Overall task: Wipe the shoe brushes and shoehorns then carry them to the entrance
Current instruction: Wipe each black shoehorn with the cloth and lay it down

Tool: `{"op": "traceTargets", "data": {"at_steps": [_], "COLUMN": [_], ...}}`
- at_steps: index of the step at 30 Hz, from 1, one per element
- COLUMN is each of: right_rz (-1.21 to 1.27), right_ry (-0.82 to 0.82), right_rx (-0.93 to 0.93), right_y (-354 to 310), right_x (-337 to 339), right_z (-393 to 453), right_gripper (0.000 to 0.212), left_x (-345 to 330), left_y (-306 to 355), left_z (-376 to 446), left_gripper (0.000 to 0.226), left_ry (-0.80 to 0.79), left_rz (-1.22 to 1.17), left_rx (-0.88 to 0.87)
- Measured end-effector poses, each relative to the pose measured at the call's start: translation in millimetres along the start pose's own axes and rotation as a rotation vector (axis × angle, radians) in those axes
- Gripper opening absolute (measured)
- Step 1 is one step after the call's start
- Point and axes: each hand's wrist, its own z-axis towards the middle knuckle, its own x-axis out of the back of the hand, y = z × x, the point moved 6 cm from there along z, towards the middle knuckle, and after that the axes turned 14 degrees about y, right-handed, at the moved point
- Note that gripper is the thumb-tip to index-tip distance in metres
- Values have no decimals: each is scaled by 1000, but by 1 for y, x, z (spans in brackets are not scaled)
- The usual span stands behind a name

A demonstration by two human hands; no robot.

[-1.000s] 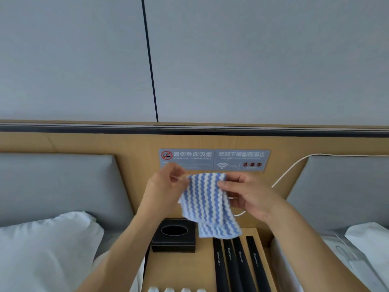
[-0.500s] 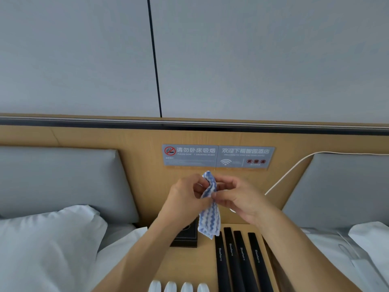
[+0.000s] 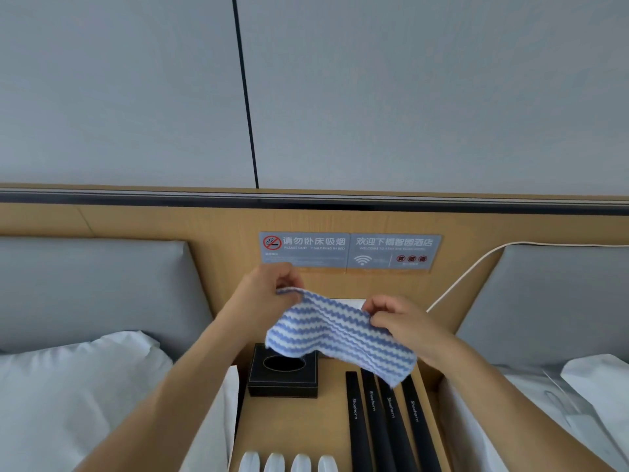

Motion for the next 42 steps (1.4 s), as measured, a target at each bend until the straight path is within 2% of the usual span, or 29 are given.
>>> {"op": "traceTargets", "data": {"at_steps": [4, 7, 11, 14, 18, 21, 23, 26, 28, 32, 34, 37, 42], "right_rz": [-162, -243, -417, -321, -174, -38, 3, -138, -136, 146, 195, 257, 382], "right_ry": [-132, -210, -93, 14, 138, 184, 149, -21, -66, 60, 145, 240, 222], "right_rx": [160, 203, 256, 194, 139, 114, 102, 57, -23, -174, -191, -178, -134], "right_y": [-2, -1, 7, 17, 23, 23, 22, 25, 31, 34, 30, 16, -12], "right_x": [-2, -2, 9, 24, 47, 59, 65, 65, 63, 51, 41, 25, -2], "right_z": [-1, -3, 6, 12, 15, 15, 13, 7, 7, 8, 7, 5, -1], "right_gripper": [15, 14, 19, 8, 6, 8, 9, 19, 15, 14, 13, 11, 9], "left_x": [9, 17, 24, 34, 45, 46, 45, 42, 36, 17, 7, -13, -38], "left_y": [6, 9, 9, 0, -16, -24, -27, -34, -45, -67, -62, -37, 14], "left_z": [10, 14, 15, 17, 19, 18, 16, 15, 14, 8, 5, -2, -12], "left_gripper": [22, 20, 9, 9, 19, 19, 16, 13, 5, 12, 15, 17, 20], "left_ry": [15, 26, 19, 85, 155, 114, 24, -106, -158, -48, 31, 66, 121], "left_rz": [116, 160, 248, 246, 252, 170, 41, -85, -122, -132, -100, -59, -84], "left_rx": [-90, -139, -222, -199, -127, -73, -38, 39, 141, 369, 372, 293, 115]}}
